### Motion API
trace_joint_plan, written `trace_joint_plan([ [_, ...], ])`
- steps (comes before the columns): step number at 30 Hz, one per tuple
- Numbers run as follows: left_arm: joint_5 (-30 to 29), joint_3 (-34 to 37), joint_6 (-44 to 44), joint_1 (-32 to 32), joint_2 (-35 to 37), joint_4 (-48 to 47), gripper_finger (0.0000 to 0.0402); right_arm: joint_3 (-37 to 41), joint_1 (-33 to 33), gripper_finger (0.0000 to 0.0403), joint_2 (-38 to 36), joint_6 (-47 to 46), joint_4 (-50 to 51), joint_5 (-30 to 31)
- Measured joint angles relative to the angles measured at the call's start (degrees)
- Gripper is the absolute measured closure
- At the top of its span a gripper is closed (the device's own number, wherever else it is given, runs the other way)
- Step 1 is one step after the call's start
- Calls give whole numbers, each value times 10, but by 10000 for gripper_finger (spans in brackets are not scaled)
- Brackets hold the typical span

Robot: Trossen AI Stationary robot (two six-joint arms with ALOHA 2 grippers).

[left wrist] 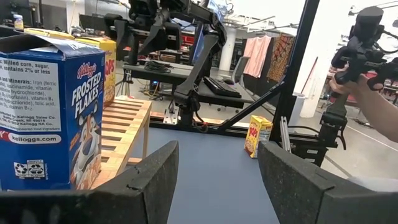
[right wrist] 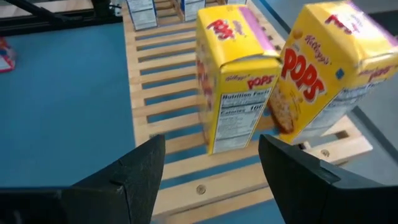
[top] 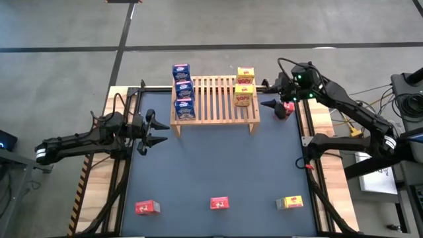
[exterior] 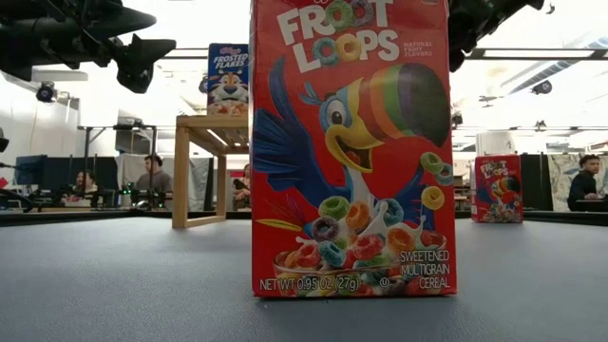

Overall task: Stack cereal on shelf
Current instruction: Put the top red cereal box on the shelf

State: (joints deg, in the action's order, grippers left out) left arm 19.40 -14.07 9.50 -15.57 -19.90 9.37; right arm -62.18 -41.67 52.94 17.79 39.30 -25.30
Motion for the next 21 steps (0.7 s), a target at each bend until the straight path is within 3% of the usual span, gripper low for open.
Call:
trace_joint_plan([
  [7, 0, 0, -2, 0, -3, 0, 199, 2, 39, 163, -6, -30, 11, -2],
  [21, 0, 0, 6, 0, -21, 14, 199, 8, 178, 165, -7, -83, 9, 20],
])
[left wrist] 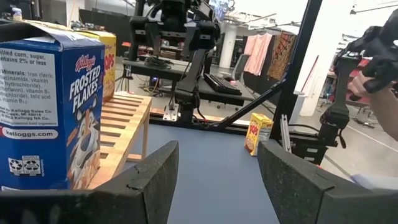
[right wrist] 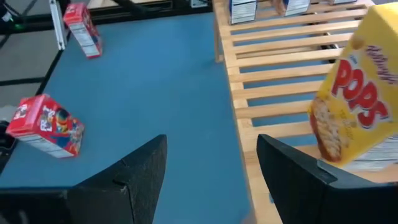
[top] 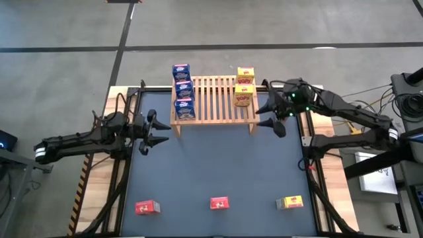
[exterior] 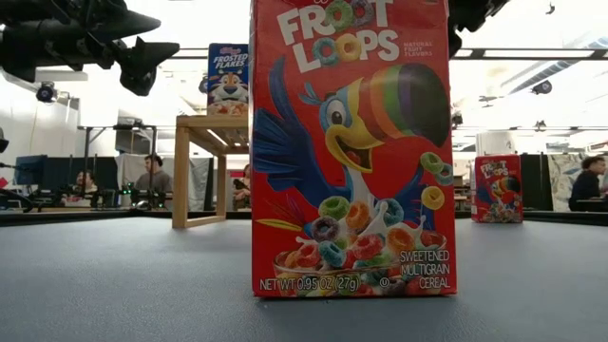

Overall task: Stack cereal on shelf
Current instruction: Put the top red cereal box on the shelf

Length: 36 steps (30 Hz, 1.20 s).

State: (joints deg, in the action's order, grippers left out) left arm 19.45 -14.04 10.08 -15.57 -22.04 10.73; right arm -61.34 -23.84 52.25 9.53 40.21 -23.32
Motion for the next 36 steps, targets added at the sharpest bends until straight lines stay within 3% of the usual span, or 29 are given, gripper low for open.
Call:
trace_joint_plan([
  [6, 1, 0, 40, 0, -6, 4, 199, 0, 54, 165, 0, -11, -1, 43],
  [20, 15, -51, 23, 13, -10, 3, 203, 2, 158, 165, 0, -53, 26, 61],
  [23, 14, -46, 13, 32, -9, 0, 209, 6, 183, 165, 0, -56, 26, 108],
  [30, -68, -43, 3, 127, -10, 4, 229, 36, 218, 165, 0, -60, -10, 144],
  [36, -182, -43, -27, 247, -12, 16, 235, 52, 222, 165, 5, -61, -27, 145],
])
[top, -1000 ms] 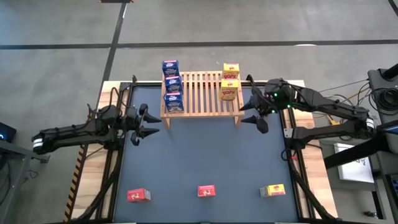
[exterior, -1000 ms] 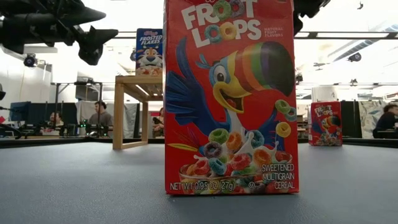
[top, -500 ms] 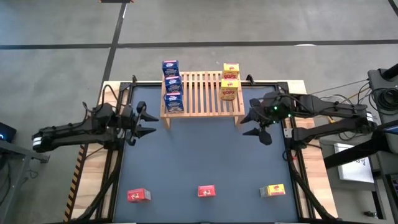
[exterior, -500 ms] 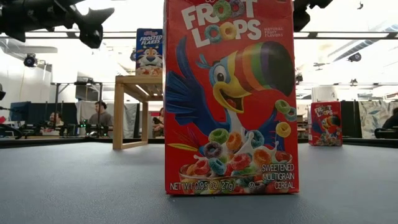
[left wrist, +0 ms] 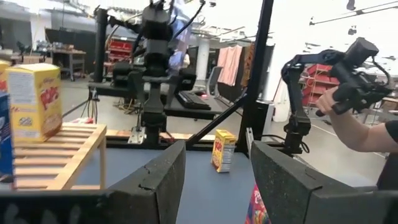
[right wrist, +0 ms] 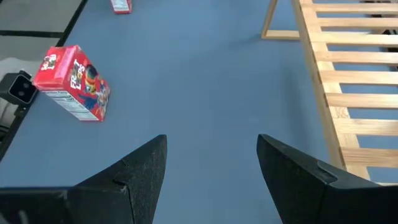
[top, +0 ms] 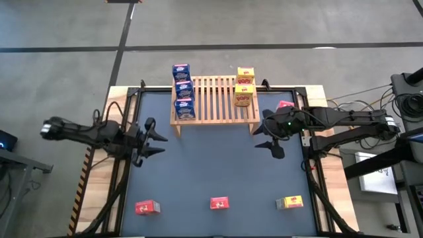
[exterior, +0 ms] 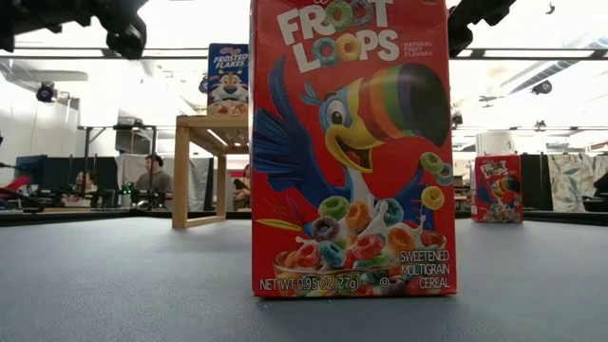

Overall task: Stack cereal on shelf
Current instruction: Put the top red cereal box on the shelf

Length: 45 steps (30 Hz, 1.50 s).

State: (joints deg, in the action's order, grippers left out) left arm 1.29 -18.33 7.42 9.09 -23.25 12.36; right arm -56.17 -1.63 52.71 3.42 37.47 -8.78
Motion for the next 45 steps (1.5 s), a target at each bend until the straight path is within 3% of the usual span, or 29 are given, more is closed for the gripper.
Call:
trace_joint_plan([
  [6, -87, 0, -24, 102, -33, 30, 235, 0, 0, 165, 0, -7, -8, 0],
  [11, -110, -2, -11, 157, -103, 84, 235, 0, 0, 165, 0, -9, -21, 0],
  [16, -169, -54, -39, 201, -175, 69, 235, 0, 0, 165, -1, -9, -16, 7],
  [24, -179, -147, -103, 215, -265, 28, 235, -36, -8, 165, -1, -98, 193, 205],
  [28, -179, -158, -130, 215, -300, 31, 235, -51, -25, 165, -1, -148, 249, 257],
  [37, -179, -123, -121, 215, -292, 92, 235, -53, -135, 164, -1, -67, 265, 264],
  [45, -179, -68, -111, 215, -249, 131, 235, -53, -221, 121, -1, -7, 283, 218],
])
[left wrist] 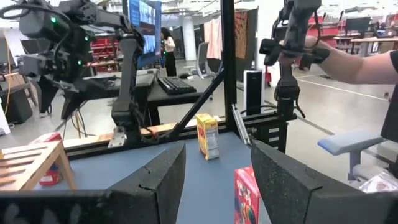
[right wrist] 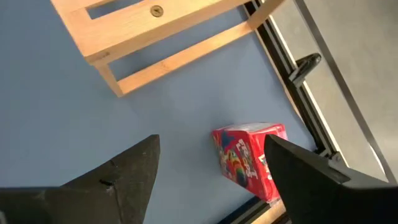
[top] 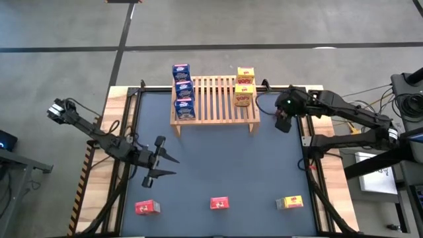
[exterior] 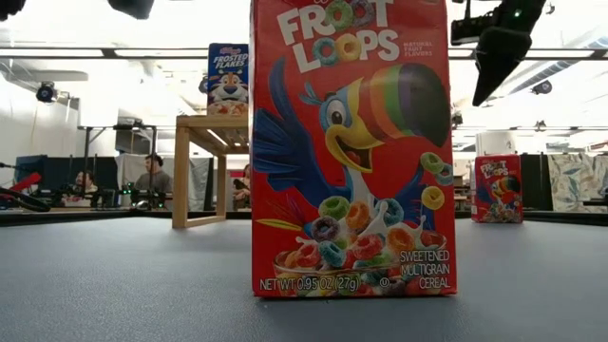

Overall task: Stack cereal on shelf
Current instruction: Put the top red cereal box on the shelf

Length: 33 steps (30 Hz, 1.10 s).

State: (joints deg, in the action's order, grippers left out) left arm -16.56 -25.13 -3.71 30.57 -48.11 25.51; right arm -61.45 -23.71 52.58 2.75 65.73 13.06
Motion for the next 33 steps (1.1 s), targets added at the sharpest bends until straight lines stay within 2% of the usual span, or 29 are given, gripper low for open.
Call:
trace_joint_plan([
  [7, -9, 49, 0, 0, 37, 41, 235, 1, -31, 92, 1, -4, -2, 5],
  [21, -26, 142, -1, -1, 103, 133, 235, 40, -82, 102, 1, 10, -21, 0],
  [33, -56, 154, 5, -1, 109, 152, 235, 45, -93, 99, 1, 13, -38, 0],
])
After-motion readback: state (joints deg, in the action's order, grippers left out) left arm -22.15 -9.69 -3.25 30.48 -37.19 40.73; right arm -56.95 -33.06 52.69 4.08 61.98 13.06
